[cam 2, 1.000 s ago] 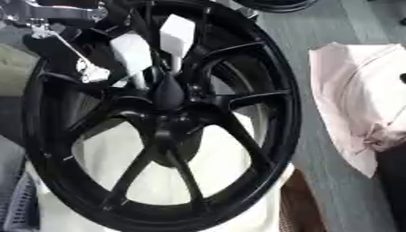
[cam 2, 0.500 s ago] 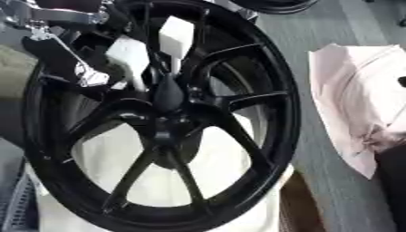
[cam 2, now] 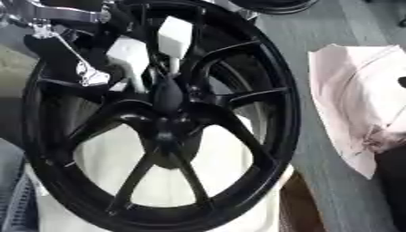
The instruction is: Pull the pin out of the wheel hub.
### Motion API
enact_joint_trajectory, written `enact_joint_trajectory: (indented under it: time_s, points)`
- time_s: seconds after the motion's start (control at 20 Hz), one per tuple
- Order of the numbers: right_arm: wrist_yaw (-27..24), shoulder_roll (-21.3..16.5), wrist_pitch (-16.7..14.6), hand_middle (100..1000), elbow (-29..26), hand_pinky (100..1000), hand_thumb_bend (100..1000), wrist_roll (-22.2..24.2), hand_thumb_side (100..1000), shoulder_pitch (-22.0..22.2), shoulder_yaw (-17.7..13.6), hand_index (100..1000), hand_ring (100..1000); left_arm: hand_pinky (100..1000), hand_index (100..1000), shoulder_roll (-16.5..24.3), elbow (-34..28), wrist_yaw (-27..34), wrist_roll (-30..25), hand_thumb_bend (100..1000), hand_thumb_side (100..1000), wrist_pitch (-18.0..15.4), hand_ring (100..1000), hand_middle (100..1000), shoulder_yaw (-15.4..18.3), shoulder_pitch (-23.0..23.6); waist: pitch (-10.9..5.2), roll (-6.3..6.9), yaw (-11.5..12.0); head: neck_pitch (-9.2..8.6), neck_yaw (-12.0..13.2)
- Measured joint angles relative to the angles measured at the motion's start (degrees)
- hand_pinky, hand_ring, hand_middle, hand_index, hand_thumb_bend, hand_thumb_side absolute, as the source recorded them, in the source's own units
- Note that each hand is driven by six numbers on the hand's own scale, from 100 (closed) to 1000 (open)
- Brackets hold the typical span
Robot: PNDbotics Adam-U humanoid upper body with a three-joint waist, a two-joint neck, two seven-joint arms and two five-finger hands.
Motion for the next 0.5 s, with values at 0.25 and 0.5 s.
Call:
enact_joint_trajectory:
  time_s: [0.25, 0.5]
  points:
    - [0.0, 0.0, 0.1, 517, 0.0, 729, 100, -0.1, 717, 0.0, 0.0, 624, 626, 189, 493, -0.3, 1.7, 2.9, 4.4, 100, 245, 3.4, 298, 223, 0.1, 0.1, 0.00, -0.04, 0.0, 0.00, 0.0]
    - [0.0, 0.0, 0.2, 517, 0.0, 730, 100, -0.2, 716, 0.0, 0.0, 624, 626, 128, 431, -0.3, 3.2, 5.8, 6.9, 100, 244, 5.2, 252, 173, 0.9, 0.1, 0.00, -0.08, 0.0, -0.03, -0.3]
